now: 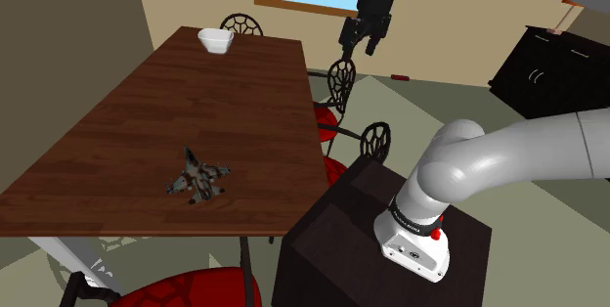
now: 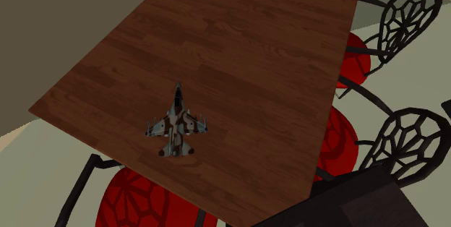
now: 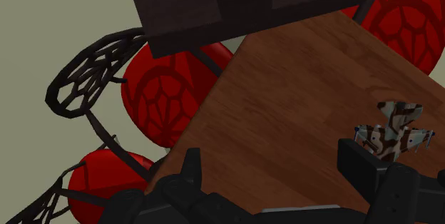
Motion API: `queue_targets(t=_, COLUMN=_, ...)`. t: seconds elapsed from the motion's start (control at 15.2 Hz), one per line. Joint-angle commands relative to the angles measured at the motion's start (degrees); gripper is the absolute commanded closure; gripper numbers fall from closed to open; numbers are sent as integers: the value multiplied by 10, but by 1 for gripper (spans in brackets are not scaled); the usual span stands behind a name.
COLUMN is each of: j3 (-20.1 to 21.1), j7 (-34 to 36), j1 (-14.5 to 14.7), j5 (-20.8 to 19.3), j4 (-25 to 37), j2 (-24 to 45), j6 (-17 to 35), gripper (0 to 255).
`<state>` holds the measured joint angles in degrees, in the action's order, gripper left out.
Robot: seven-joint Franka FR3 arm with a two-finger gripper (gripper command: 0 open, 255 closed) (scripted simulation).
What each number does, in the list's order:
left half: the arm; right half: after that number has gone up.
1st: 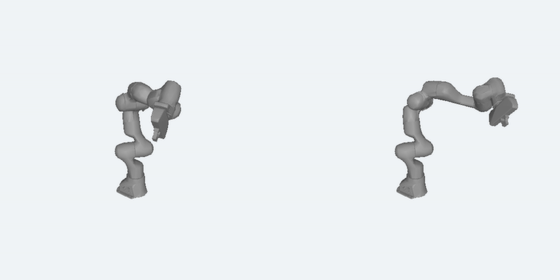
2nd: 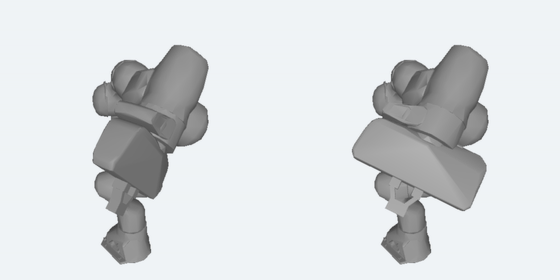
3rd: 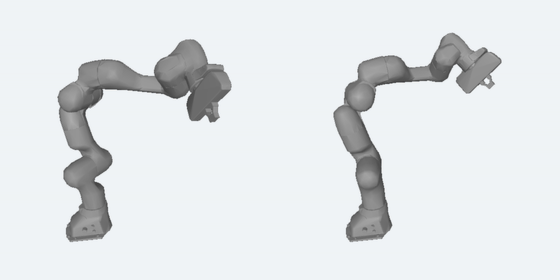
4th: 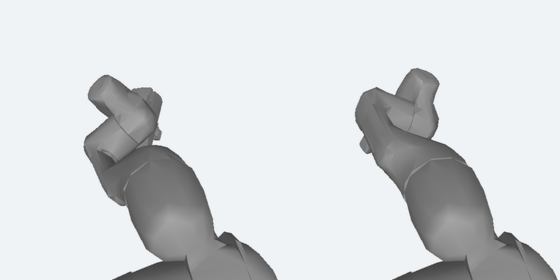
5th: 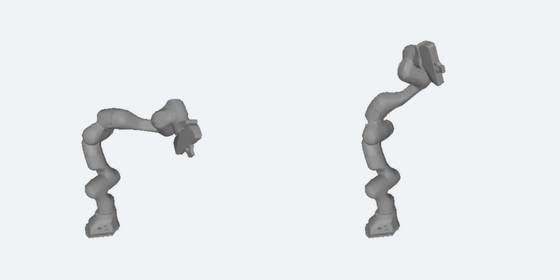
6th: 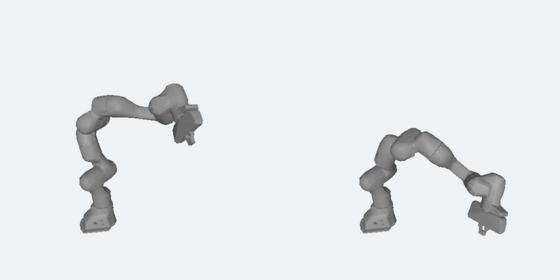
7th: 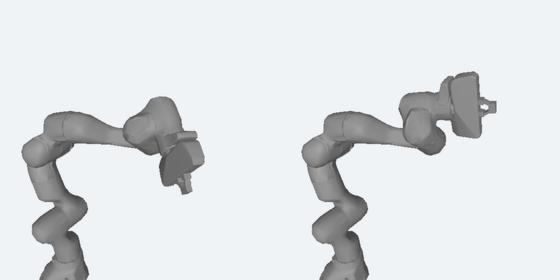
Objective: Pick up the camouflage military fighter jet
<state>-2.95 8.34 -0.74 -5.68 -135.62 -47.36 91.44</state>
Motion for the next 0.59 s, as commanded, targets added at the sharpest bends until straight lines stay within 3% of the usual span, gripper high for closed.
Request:
queue_targets(t=0.0, j3=0, j7=0, j1=0, j5=0, j4=0, j2=0, j6=0, gripper=0)
queue_targets(t=0.53, j3=47, j7=71, j1=19, j5=35, j4=-28, j2=108, j6=125, gripper=0)
